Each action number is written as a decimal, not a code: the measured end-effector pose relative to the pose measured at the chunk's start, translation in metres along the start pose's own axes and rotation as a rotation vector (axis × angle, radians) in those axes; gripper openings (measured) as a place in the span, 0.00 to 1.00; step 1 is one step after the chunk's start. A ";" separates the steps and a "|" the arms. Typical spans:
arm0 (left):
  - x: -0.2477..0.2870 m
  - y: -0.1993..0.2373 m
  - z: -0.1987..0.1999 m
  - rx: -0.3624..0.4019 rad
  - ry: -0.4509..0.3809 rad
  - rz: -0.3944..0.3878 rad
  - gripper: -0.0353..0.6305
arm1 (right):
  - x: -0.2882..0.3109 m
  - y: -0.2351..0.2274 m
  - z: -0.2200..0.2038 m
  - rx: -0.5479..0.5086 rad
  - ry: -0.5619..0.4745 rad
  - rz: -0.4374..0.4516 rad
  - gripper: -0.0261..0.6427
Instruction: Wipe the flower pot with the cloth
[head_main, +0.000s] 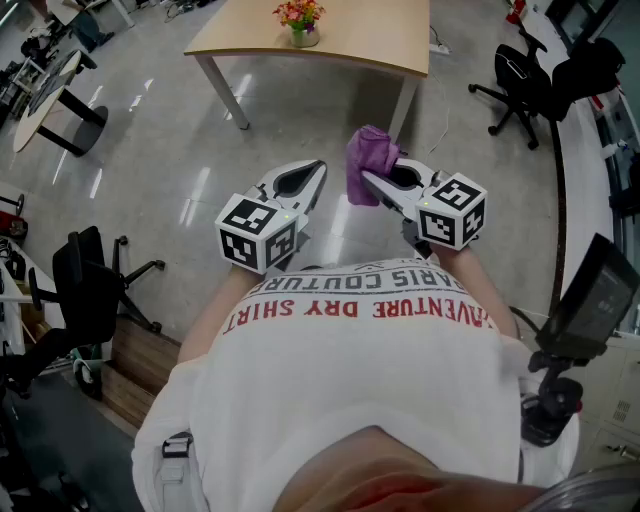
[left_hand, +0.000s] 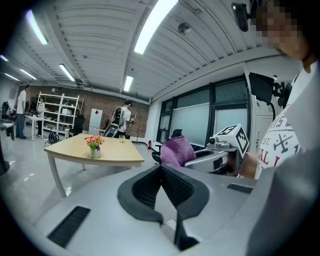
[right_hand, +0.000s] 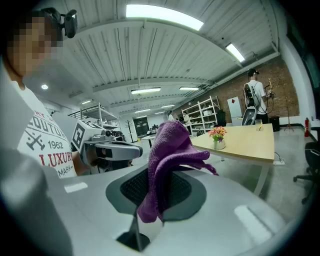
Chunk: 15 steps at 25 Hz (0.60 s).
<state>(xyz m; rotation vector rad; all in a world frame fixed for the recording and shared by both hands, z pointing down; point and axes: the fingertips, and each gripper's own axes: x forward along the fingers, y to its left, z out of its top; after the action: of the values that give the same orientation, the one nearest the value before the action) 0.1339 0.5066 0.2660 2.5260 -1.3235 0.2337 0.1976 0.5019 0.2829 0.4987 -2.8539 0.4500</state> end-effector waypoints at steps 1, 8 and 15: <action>0.000 0.000 -0.001 -0.002 0.004 0.000 0.06 | 0.000 0.000 -0.001 -0.001 0.001 0.001 0.11; 0.004 0.000 -0.001 -0.007 0.008 -0.002 0.06 | -0.001 0.000 0.000 0.012 -0.008 0.010 0.11; 0.022 -0.013 0.006 -0.001 0.010 -0.020 0.06 | -0.021 -0.012 0.003 0.022 -0.025 -0.022 0.11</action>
<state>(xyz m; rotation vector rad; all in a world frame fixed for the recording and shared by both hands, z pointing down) 0.1574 0.4949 0.2639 2.5327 -1.2940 0.2410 0.2204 0.4967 0.2779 0.5422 -2.8671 0.4747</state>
